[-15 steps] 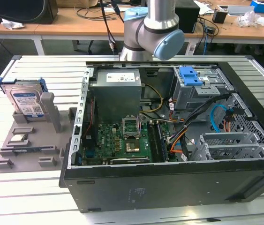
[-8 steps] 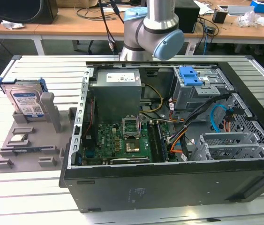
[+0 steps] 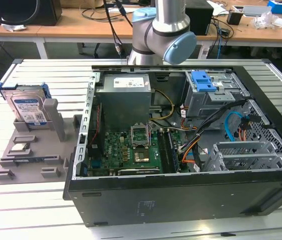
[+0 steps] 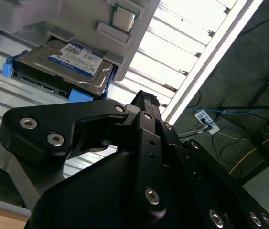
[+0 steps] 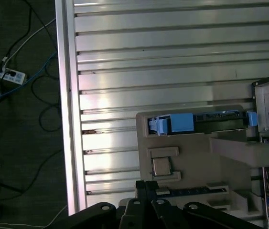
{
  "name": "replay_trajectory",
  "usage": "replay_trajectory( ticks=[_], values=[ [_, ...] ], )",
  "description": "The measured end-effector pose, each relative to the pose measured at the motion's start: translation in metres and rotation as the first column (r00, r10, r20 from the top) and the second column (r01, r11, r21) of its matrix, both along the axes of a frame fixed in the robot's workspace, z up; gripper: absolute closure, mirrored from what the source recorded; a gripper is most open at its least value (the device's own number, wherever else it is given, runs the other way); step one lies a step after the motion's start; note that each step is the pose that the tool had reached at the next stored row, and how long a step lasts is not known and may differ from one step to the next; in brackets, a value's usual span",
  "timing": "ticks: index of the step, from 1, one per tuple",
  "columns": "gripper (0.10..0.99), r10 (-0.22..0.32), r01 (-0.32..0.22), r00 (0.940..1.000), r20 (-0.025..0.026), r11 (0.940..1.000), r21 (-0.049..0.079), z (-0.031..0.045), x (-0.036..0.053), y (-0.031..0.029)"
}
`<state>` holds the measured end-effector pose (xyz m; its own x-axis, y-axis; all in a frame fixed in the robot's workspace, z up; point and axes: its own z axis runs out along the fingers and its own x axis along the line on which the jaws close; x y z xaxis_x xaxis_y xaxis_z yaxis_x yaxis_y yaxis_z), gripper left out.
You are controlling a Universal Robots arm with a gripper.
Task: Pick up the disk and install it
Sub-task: 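Reach for the disk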
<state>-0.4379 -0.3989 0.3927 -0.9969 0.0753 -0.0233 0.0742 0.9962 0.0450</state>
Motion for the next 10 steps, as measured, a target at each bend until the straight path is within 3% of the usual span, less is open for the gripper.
replay_trajectory(
  ticks=[4, 10],
  values=[
    [0.980, 0.000, 0.000, 1.0000, 0.0000, 1.0000, 0.000, 0.0000, -0.0044, -0.0001],
    [0.980, 0.000, 0.000, 1.0000, -0.0001, 1.0000, -0.004, 0.0000, -0.0020, 0.0003]
  ],
)
